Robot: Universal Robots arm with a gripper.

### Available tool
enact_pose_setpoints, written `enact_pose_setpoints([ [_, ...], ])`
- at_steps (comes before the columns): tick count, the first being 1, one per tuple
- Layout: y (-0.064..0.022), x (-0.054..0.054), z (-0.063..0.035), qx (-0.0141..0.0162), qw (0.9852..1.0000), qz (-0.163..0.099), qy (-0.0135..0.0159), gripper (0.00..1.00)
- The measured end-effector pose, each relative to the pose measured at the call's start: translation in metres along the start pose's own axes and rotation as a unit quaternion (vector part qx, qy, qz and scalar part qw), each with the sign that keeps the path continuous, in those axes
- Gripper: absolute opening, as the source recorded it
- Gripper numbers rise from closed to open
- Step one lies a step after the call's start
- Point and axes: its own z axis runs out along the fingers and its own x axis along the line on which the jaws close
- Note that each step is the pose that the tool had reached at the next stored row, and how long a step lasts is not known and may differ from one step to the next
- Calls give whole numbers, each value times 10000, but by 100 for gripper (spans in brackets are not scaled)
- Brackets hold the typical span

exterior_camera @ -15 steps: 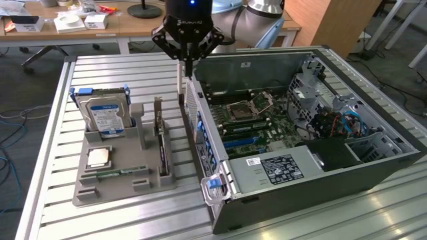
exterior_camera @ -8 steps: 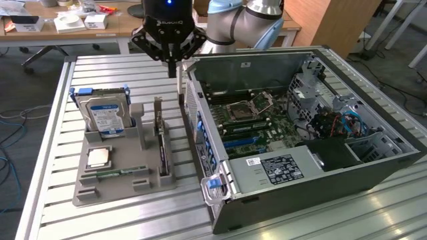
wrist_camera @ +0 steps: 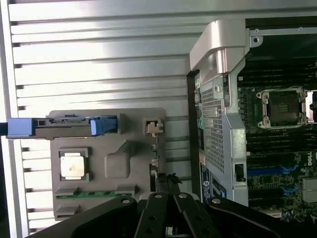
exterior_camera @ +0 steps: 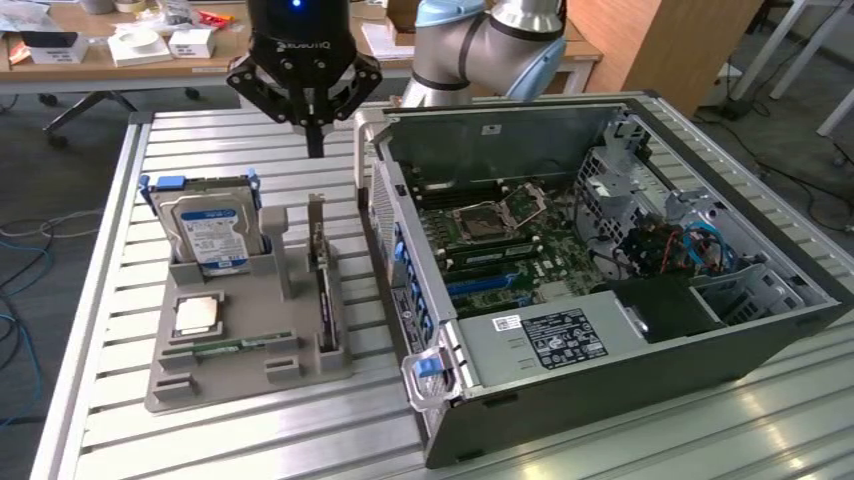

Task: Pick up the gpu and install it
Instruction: 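Reach for the gpu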

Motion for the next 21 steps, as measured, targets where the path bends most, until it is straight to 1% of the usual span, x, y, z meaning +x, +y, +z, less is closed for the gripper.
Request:
enact_pose_setpoints([
  [3, -5, 63, -1, 0, 10000, 6, -1, 10],
  [9, -6, 70, -1, 0, 10000, 6, 0, 10],
  [11, -19, 69, -2, 0, 10000, 7, 0, 10],
  [16, -116, 60, -6, 0, 10000, 6, 0, 10],
  [21, -237, 49, -11, 0, 10000, 6, 0, 10],
])
